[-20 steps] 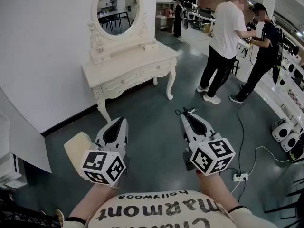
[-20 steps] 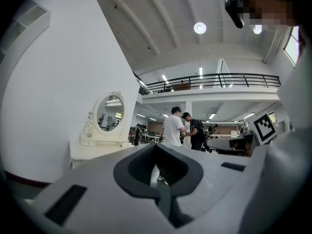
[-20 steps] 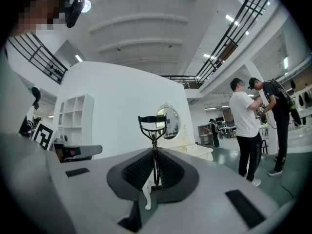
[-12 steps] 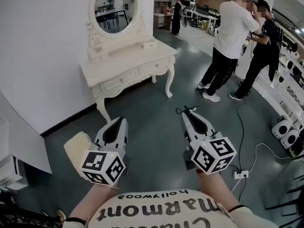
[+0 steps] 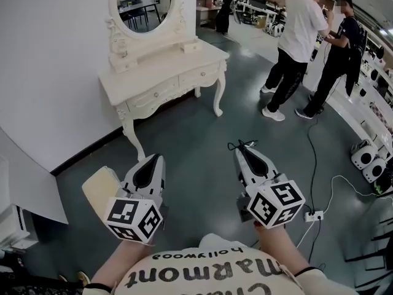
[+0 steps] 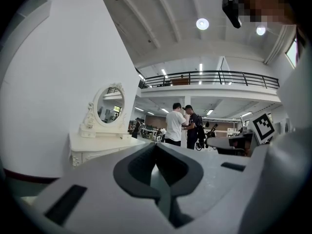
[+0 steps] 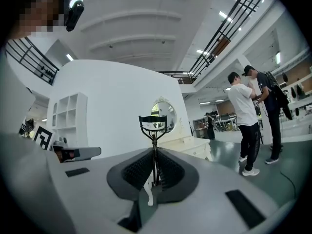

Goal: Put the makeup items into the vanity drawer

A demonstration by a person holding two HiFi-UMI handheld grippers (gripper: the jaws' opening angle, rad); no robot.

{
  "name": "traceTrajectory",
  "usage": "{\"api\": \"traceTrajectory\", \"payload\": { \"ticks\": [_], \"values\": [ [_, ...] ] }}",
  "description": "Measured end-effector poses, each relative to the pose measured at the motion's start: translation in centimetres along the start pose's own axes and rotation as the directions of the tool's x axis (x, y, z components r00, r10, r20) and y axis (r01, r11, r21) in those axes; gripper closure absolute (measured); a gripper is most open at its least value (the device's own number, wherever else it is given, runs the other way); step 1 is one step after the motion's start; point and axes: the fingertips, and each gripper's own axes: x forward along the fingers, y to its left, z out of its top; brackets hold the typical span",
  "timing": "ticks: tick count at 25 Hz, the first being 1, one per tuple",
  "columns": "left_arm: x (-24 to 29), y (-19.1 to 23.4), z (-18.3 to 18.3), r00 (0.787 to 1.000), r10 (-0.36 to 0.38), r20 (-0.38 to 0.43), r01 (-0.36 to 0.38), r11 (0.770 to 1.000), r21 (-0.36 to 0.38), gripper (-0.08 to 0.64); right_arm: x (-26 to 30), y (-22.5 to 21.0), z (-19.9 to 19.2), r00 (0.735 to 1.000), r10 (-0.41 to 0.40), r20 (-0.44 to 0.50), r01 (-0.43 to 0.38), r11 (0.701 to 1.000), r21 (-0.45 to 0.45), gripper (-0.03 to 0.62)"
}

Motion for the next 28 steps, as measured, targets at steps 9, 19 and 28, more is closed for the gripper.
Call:
{"api": "traceTrajectory", "payload": {
  "ticks": [9, 19, 28],
  "values": [
    [4.4, 3.5, -0.3, 1.000, 0.008, 0.014, -0.008, 1.000, -0.022, 0.551, 5.6, -2.3, -0.9, 1.000, 0.016, -0.021, -0.016, 1.000, -0.002, 0.554],
    [16.2, 5.7, 1.2, 1.000, 0.017, 0.022, -0.016, 1.000, -0.009, 0.551, 14.9, -10.3, 1.7, 0.999, 0.048, -0.006, -0.048, 0.999, -0.003, 0.554],
    [24.6, 7.1, 1.6, 0.999, 0.028, 0.034, -0.026, 0.999, -0.031, 0.551, 21.6, -16.2, 3.1, 0.996, 0.087, -0.008, -0.087, 0.996, -0.001, 0.554]
  ]
}}
